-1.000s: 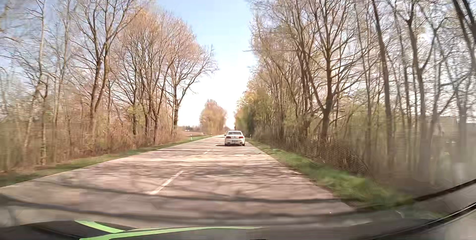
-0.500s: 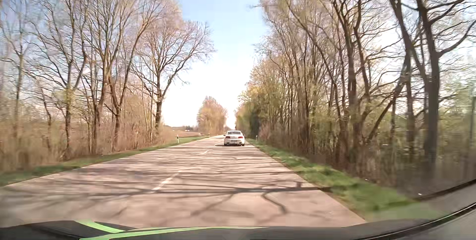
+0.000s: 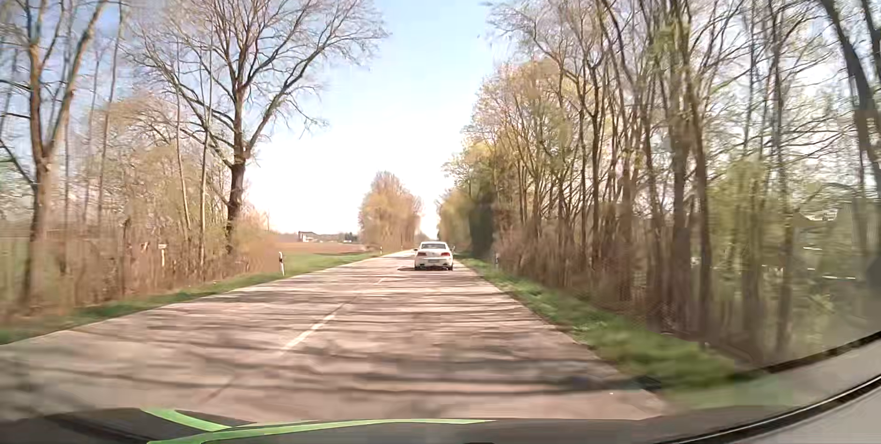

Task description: Follow the waypoints while adhering to traffic rules and regulations

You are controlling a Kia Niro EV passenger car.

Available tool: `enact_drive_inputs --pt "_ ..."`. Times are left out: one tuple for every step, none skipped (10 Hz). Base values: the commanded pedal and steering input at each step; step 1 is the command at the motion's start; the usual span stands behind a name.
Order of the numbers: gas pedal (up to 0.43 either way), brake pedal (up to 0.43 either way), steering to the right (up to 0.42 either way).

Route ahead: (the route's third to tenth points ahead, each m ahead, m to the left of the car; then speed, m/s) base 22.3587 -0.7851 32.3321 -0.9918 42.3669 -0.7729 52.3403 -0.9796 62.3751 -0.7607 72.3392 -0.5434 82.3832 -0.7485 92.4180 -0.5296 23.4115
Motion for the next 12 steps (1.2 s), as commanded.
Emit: enact_drive_inputs --pt "0.02 0.0 -0.001" --pt "0.02 0.0 -0.001" --pt "0.02 0.0 -0.001" --pt "0.02 0.0 -0.001" --pt "0.02 0.0 -0.001" --pt "0.02 0.0 -0.001" --pt "0.028 0.0 -0.001" --pt "0.039 0.0 -0.001" --pt "0.067 0.0 -0.001" --pt "0.087 0.0 -0.001" --pt "0.098 0.0 -0.001" --pt "0.118 0.0 -0.001"
